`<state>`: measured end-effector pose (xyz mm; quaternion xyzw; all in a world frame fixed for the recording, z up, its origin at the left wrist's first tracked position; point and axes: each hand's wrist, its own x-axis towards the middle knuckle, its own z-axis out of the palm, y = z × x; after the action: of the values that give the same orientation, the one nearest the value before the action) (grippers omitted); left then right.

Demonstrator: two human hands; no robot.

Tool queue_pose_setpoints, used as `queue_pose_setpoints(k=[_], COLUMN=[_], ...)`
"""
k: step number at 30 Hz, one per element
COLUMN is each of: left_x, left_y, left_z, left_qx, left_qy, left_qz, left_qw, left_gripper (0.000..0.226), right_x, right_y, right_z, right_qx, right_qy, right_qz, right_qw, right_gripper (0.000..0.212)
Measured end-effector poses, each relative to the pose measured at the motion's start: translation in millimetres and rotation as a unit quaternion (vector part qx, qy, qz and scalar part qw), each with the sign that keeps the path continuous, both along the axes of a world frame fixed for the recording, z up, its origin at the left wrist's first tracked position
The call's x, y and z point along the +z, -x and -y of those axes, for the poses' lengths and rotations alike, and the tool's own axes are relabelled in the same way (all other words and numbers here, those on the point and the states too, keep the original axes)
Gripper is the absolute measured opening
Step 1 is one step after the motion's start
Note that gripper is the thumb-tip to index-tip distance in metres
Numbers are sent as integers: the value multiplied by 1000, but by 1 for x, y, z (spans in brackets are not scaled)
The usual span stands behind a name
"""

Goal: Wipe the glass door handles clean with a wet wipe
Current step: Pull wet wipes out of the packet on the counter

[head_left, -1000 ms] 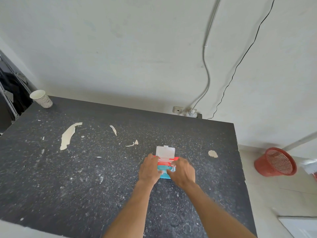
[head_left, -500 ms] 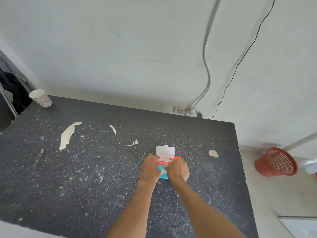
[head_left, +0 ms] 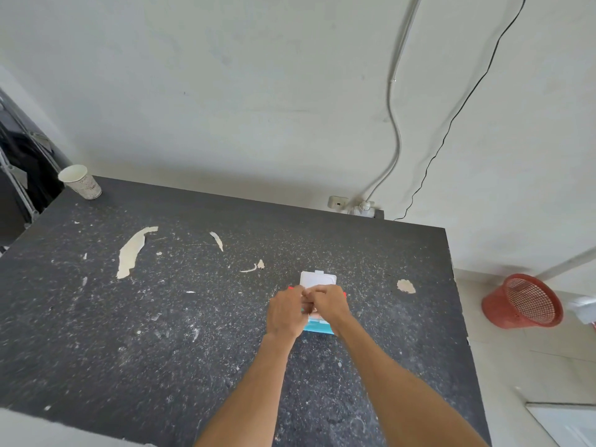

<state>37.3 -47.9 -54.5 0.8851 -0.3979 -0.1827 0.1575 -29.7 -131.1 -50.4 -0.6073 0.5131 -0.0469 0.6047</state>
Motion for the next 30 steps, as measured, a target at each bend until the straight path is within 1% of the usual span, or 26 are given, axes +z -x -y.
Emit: queue_pose_setpoints(k=[1,2,3,4,6,8,9,11,14,15,18,20,22,23,24,26,27,28,29,30], left_x=[1,1,0,-2,-6,-8,-9,-7,-4,-3,-1,0,0,0,-1,-1,-2,-3,-4,-6], left_y=[-1,-3,-5,-6,-9,-9,-7,-2,5,8,14,16,15,14,13,10,8,6,3,2], left_z=[0,-1,-2,-3,-6,-8,-8,-7,-2,0,5,6,6,5,4,2,2,1,1,0], left_qx=[-1,2,8,17,35,41,35,20,15,17,16,21,29,33,36,45,55,67,76,80], left_qy=[-4,-8,-9,-8,-1,8,7,0,-21,-27,-38,-39,-36,-32,-27,-15,-10,-5,1,5], left_qz=[2,0,-4,-8,-19,-26,-21,-7,15,23,41,43,39,36,33,28,25,20,14,8], left_qw=[1000,1000,1000,1000,999,999,999,1000,1000,999,998,998,998,998,998,998,998,998,997,997], left_gripper=[25,24,24,24,22,22,24,34,41,40,33,31,31,32,31,25,23,22,23,24], right_x=[-1,-3,-5,-7,-12,-15,-16,-15,-15,-15,-16,-14,-13,-13,-13,-16,-17,-19,-20,-20], right_y=[2,5,8,11,16,20,22,23,24,24,23,20,17,15,13,9,8,8,10,14], right_z=[3,6,7,7,6,4,2,2,3,3,2,1,1,2,2,4,5,5,6,7], right_qx=[13,36,63,96,143,148,133,72,4,-10,-31,-46,-82,-107,-132,-172,-186,-196,-191,-158], right_qy=[63,130,175,207,246,269,260,201,129,121,151,151,130,105,71,-31,-76,-94,-71,3], right_qz=[-39,-86,-125,-150,-171,-170,-157,-114,-78,-80,-114,-127,-136,-132,-117,-36,9,39,40,5], right_qw=[997,987,975,962,943,936,943,970,989,989,982,979,979,980,982,984,979,975,978,987], right_gripper=[23,24,24,24,22,18,15,11,16,17,17,21,22,22,24,26,23,18,12,7])
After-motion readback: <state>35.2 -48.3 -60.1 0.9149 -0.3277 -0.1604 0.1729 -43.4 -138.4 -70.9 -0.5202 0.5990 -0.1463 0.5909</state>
